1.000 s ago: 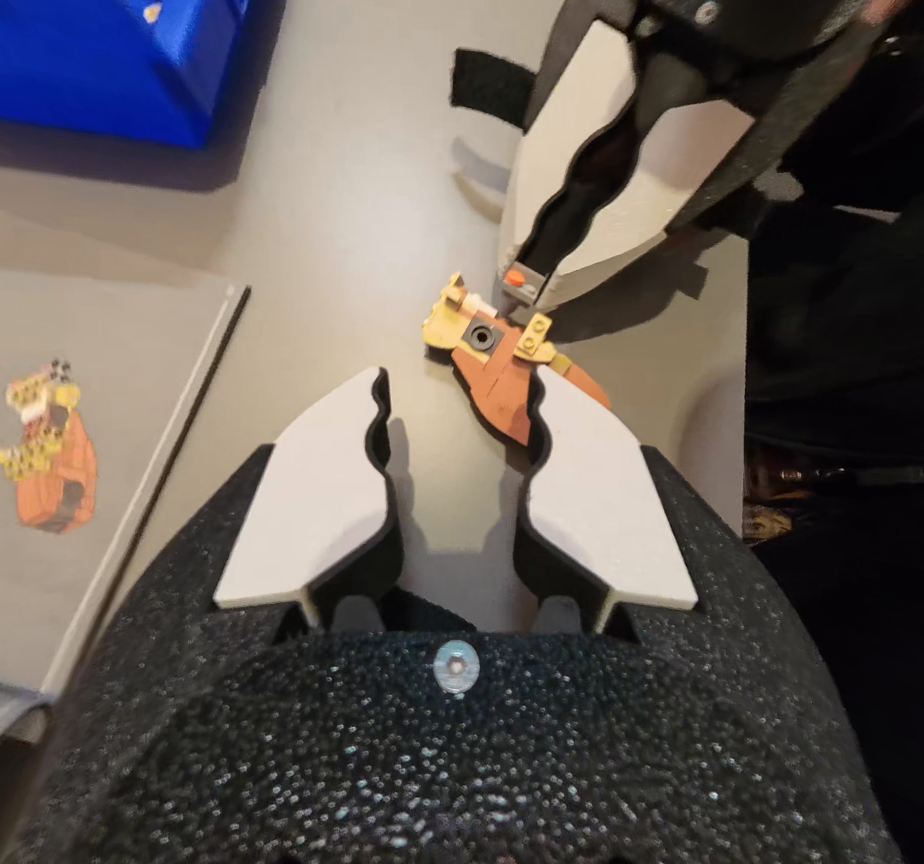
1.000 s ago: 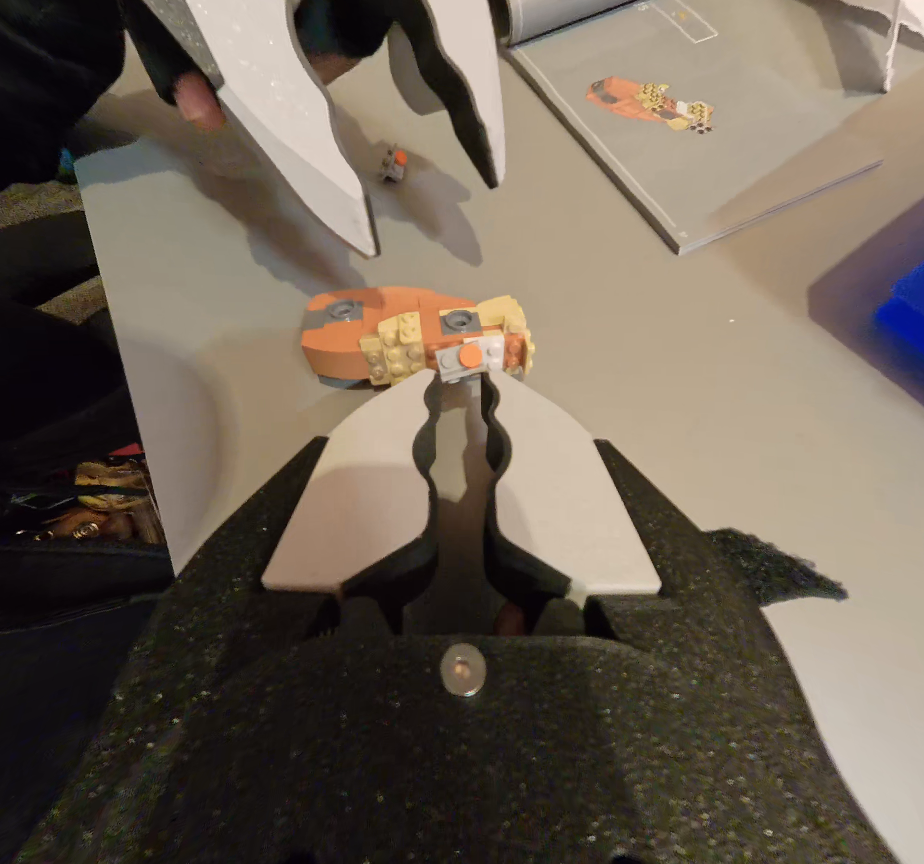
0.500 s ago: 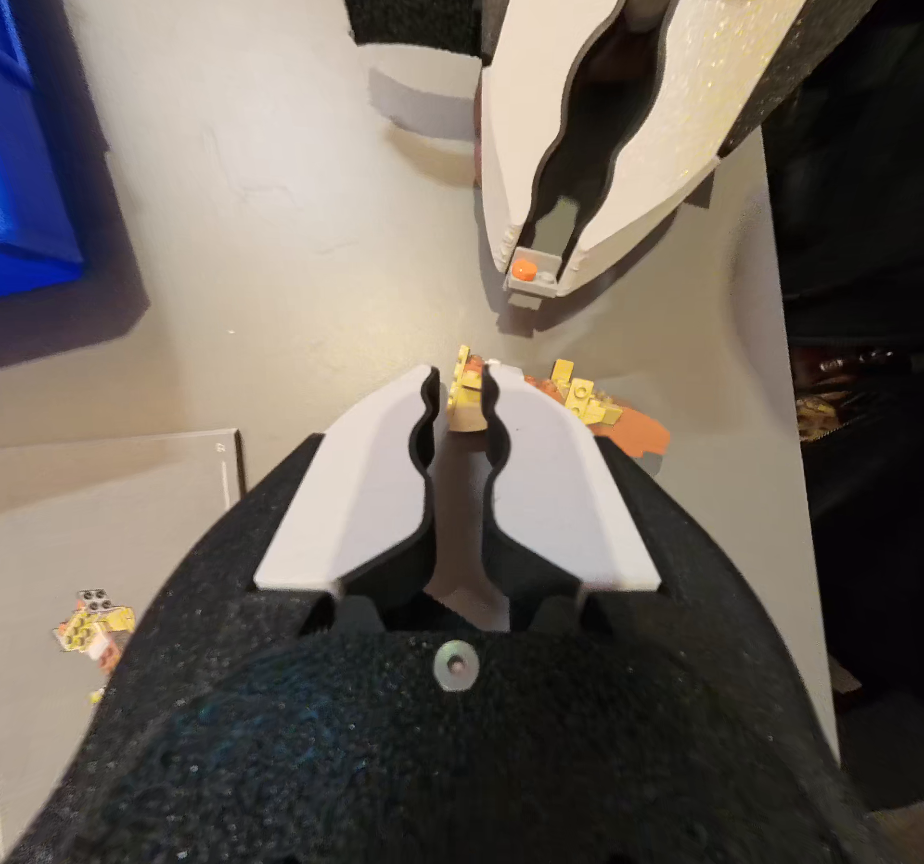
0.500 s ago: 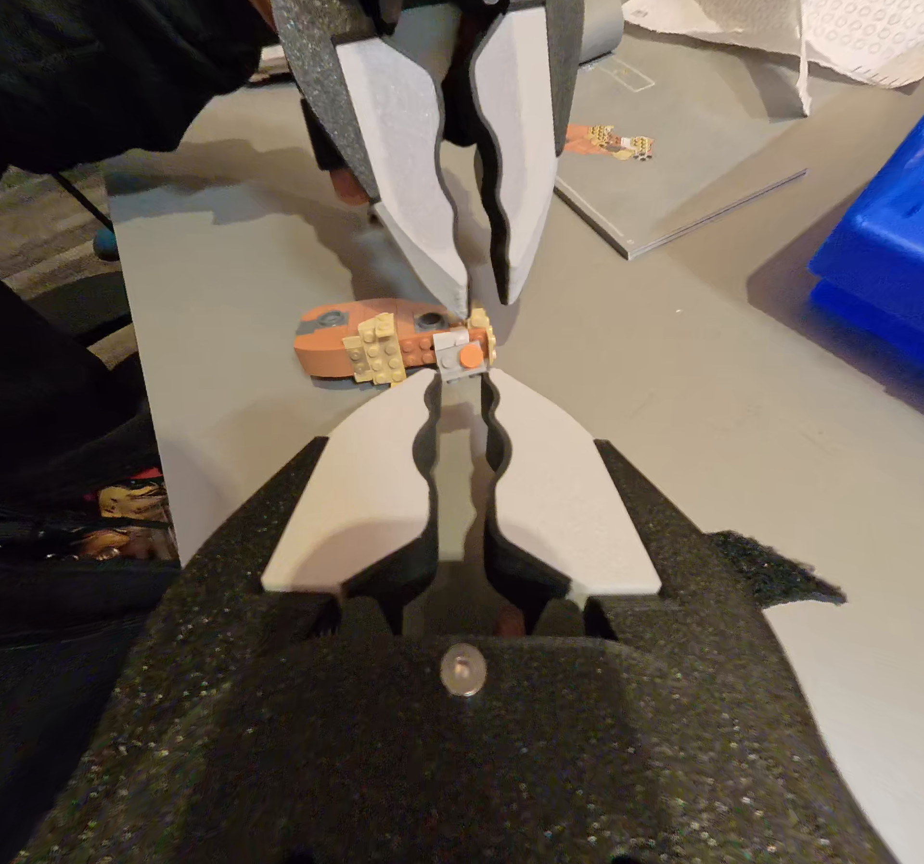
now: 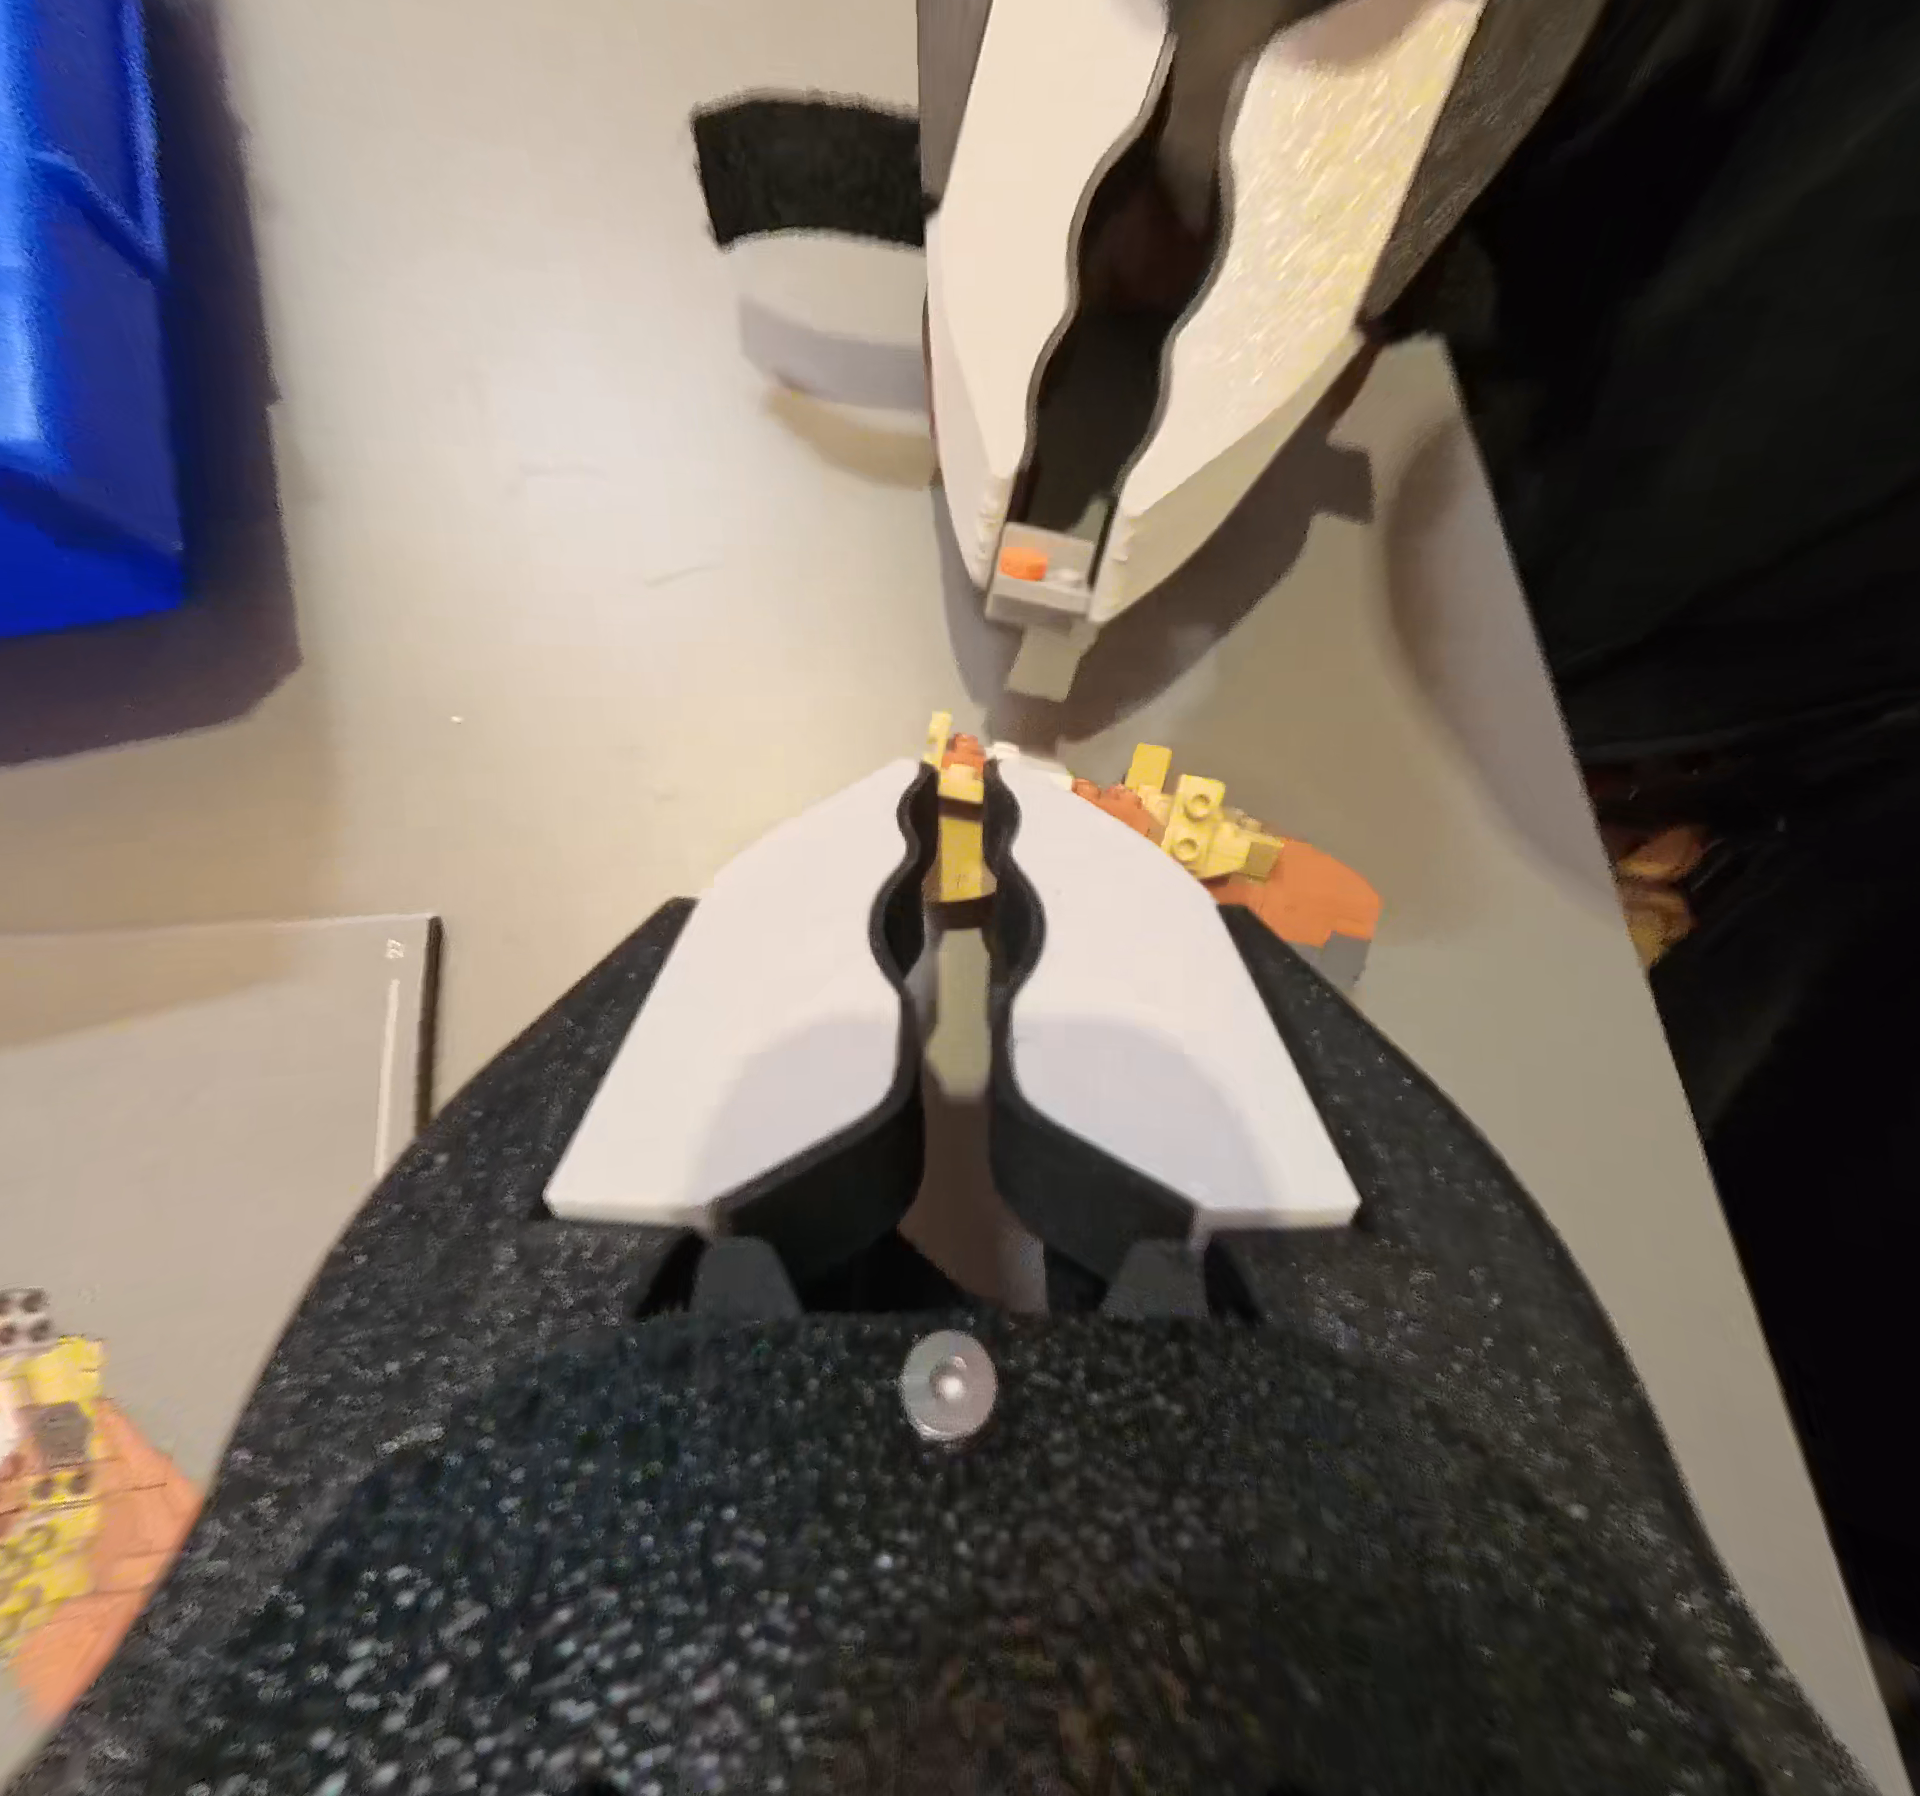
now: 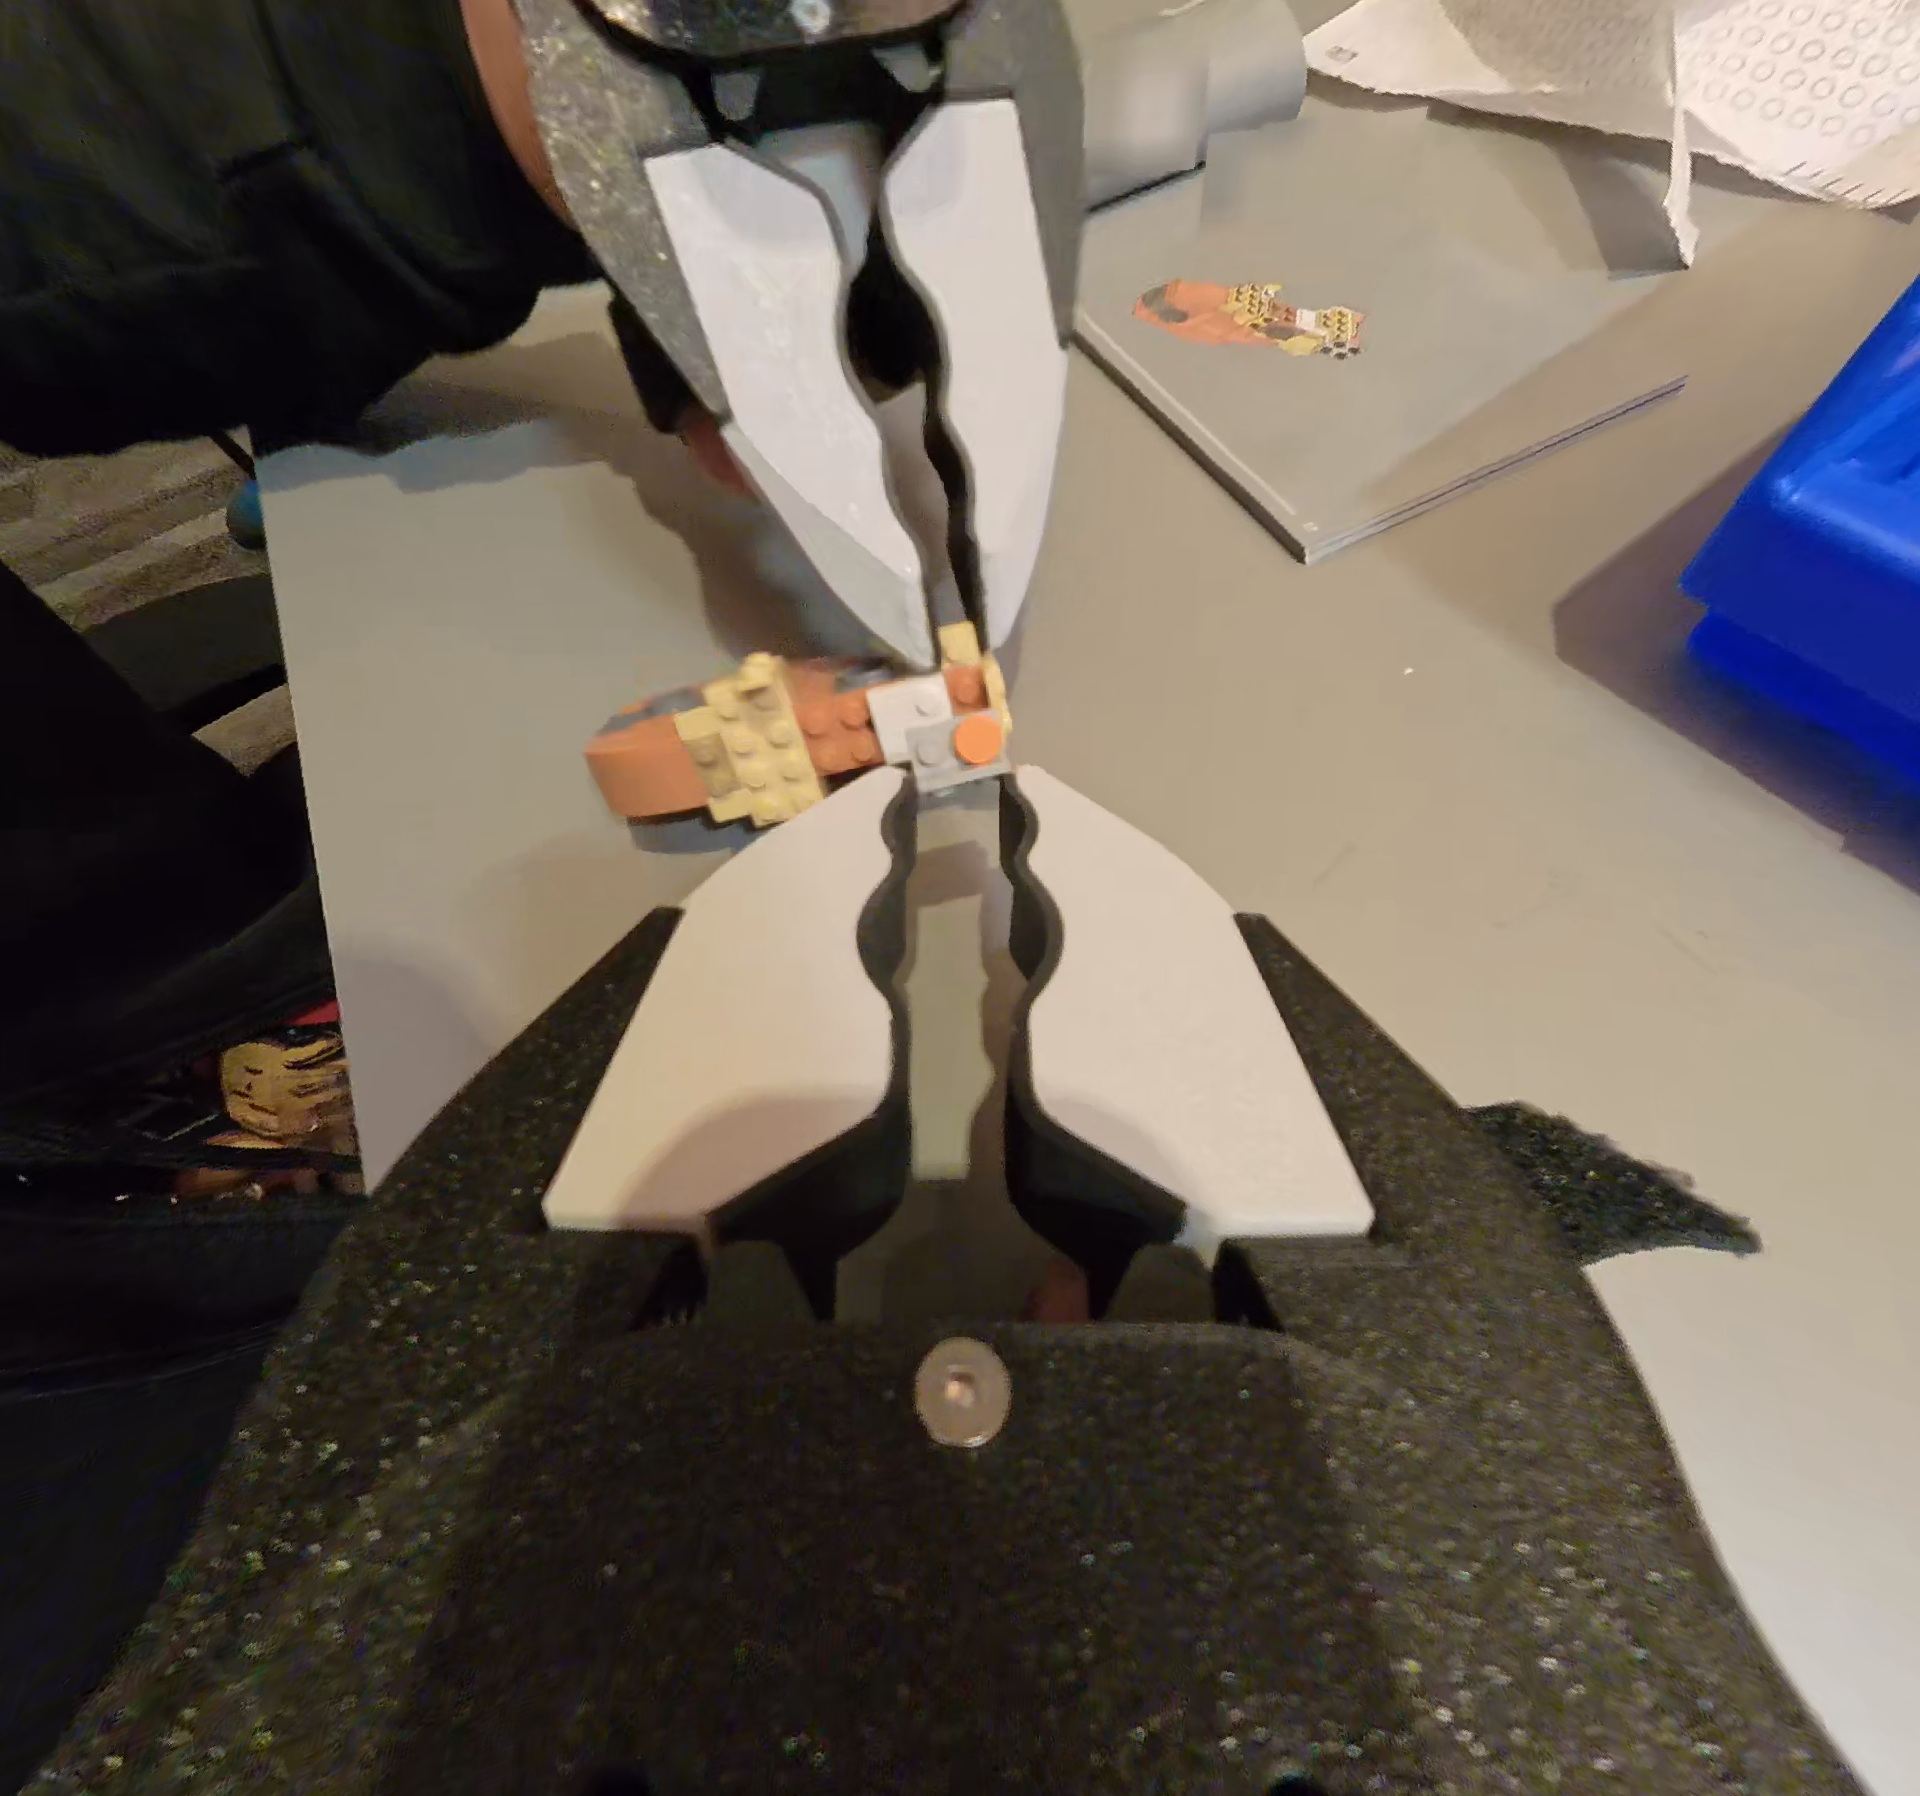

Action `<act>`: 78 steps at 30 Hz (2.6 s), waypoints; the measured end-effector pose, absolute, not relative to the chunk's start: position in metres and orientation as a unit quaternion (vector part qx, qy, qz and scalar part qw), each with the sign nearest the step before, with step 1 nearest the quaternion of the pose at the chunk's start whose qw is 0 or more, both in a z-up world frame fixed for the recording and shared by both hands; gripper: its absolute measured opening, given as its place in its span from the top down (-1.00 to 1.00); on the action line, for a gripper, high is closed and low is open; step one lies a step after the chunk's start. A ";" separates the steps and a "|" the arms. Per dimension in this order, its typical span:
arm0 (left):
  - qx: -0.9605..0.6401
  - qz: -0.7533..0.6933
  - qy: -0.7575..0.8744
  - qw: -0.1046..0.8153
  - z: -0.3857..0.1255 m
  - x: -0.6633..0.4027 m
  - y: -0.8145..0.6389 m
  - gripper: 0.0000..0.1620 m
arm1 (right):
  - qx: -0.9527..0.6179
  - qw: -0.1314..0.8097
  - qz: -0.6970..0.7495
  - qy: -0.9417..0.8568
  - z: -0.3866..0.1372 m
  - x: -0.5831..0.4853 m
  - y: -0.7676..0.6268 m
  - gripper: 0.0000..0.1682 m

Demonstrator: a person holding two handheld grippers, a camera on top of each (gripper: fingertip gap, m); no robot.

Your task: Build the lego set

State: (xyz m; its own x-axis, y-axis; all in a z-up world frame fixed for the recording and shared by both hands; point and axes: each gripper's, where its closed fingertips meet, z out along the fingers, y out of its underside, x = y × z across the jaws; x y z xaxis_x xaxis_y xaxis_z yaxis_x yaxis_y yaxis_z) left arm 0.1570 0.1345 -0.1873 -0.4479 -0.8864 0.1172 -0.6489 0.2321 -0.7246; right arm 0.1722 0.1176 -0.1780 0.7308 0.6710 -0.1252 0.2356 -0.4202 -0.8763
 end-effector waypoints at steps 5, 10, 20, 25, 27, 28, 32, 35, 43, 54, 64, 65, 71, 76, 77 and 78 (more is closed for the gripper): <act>-0.500 -0.474 0.680 0.251 -0.160 0.147 0.127 0.91 | -0.786 0.489 0.247 -0.287 -0.168 0.170 0.120 0.83; -0.508 -0.503 0.635 0.293 -0.152 0.134 0.122 0.90 | -0.756 0.504 0.270 -0.320 -0.160 0.157 0.116 0.83; -0.507 -0.548 0.585 0.315 -0.138 0.126 0.115 0.91 | -0.739 0.508 0.280 -0.342 -0.153 0.143 0.116 0.82; -0.513 -0.570 0.549 0.332 -0.129 0.123 0.116 0.91 | -0.738 0.512 0.271 -0.347 -0.149 0.144 0.117 0.82; -0.518 -0.571 0.542 0.335 -0.128 0.123 0.115 0.91 | -0.735 0.513 0.272 -0.352 -0.147 0.142 0.116 0.82; -0.520 -0.569 0.542 0.336 -0.129 0.123 0.115 0.91 | -0.733 0.513 0.271 -0.354 -0.146 0.141 0.116 0.82; -0.522 -0.572 0.534 0.340 -0.127 0.122 0.114 0.91 | -0.735 0.507 0.265 -0.363 -0.148 0.137 0.116 0.82; -0.524 -0.576 0.529 0.338 -0.127 0.121 0.113 0.91 | -0.736 0.504 0.263 -0.367 -0.148 0.134 0.117 0.82; -0.526 -0.584 0.514 0.343 -0.124 0.119 0.116 0.91 | -0.741 0.500 0.235 -0.381 -0.148 0.130 0.121 0.82; -0.539 -0.581 0.508 0.338 -0.126 0.119 0.121 0.92 | -0.751 0.498 0.214 -0.377 -0.153 0.129 0.126 0.83; -0.603 -0.443 0.571 0.338 -0.163 0.121 0.138 0.92 | -0.800 0.450 0.193 -0.346 -0.180 0.142 0.130 0.83; -0.599 -0.458 0.566 0.334 -0.160 0.123 0.136 0.92 | -0.801 0.449 0.195 -0.343 -0.181 0.142 0.129 0.83; -0.581 -0.580 0.486 0.300 -0.135 0.130 0.131 0.92 | -0.799 0.458 0.209 -0.328 -0.179 0.145 0.129 0.83; -0.577 -0.609 0.463 0.287 -0.130 0.130 0.130 0.92 | -0.789 0.474 0.245 -0.305 -0.169 0.142 0.131 0.83; -0.578 -0.608 0.463 0.287 -0.130 0.130 0.129 0.92 | -0.787 0.474 0.253 -0.302 -0.169 0.140 0.131 0.83; -0.579 -0.606 0.463 0.288 -0.131 0.130 0.130 0.92 | -0.786 0.474 0.260 -0.300 -0.168 0.138 0.130 0.83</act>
